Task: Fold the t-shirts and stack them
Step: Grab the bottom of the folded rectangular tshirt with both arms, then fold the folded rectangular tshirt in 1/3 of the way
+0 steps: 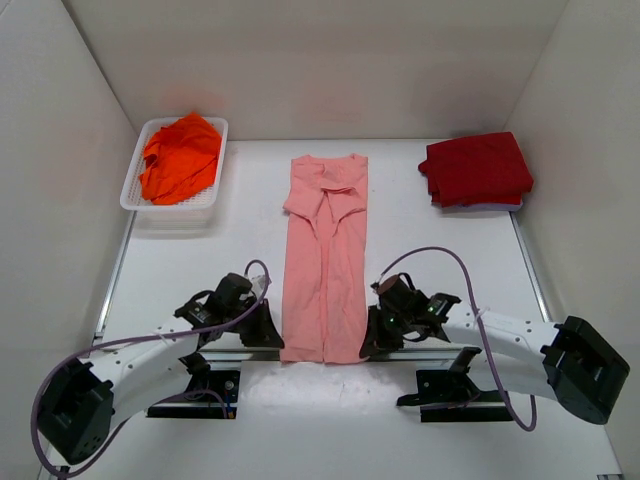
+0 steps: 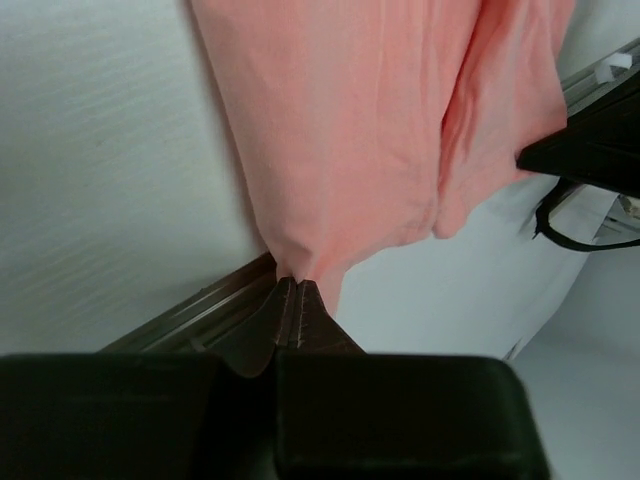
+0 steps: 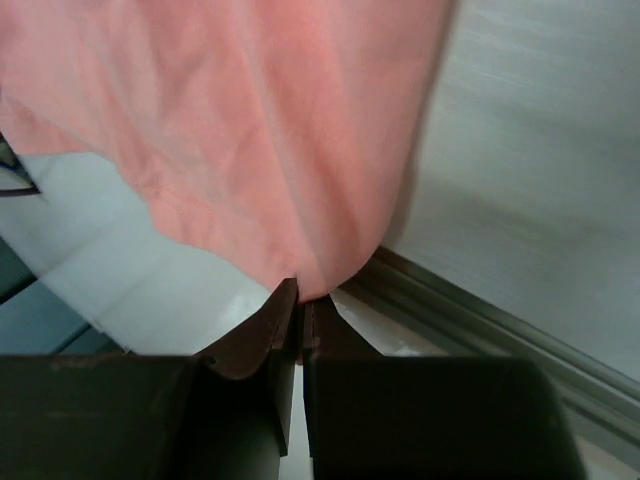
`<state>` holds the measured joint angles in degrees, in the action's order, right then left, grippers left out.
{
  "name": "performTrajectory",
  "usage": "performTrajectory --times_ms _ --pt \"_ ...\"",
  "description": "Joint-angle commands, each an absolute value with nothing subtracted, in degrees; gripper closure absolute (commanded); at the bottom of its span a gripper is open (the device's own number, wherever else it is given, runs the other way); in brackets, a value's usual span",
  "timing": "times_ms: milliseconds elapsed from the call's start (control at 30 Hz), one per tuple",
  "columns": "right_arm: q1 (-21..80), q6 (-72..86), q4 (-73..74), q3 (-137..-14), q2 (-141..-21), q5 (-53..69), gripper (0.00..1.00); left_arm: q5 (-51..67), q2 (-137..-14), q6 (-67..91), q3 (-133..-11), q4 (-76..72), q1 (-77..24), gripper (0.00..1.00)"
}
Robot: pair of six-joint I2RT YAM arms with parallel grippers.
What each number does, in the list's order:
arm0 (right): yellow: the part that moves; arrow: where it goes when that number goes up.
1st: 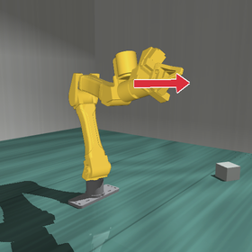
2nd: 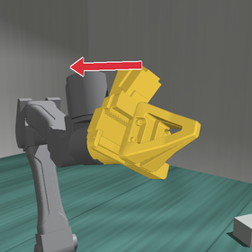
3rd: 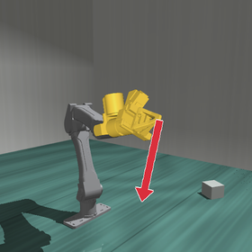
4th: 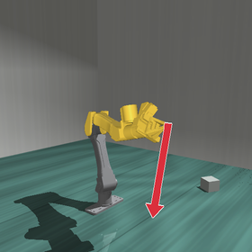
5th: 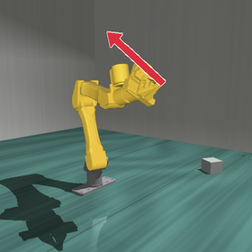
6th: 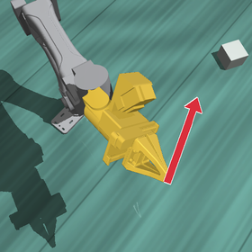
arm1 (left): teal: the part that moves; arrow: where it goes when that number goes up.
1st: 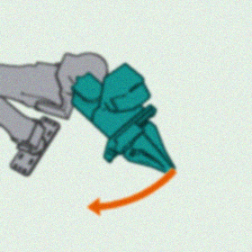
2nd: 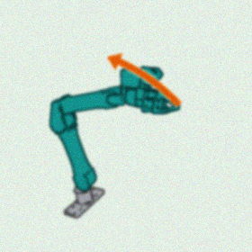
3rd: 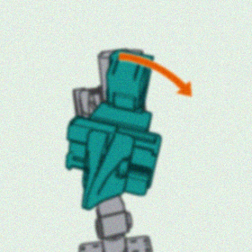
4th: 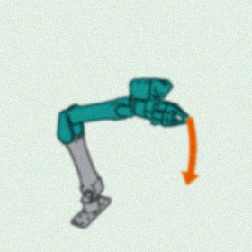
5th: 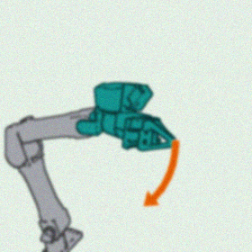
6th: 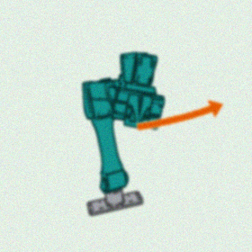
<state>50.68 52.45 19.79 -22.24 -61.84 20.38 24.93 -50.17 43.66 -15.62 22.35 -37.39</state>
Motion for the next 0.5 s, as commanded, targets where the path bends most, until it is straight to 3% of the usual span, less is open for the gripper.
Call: performTrajectory --times_ms 0,233,467 --pt "46.87 47.22 23.81 -27.94 -63.80 25.84 1.00 27.68 -52.81 40.52 -22.74 23.99 -33.94 1.00" --pt "30.35 32.98 32.60 -44.02 -72.94 32.51 1.00 31.38 -68.71 33.23 -39.17 23.91 -22.96 1.00" --pt "18.64 22.43 35.25 -65.17 -93.65 34.11 1.00 31.91 -91.48 31.11 -58.50 18.38 -15.57 1.00"
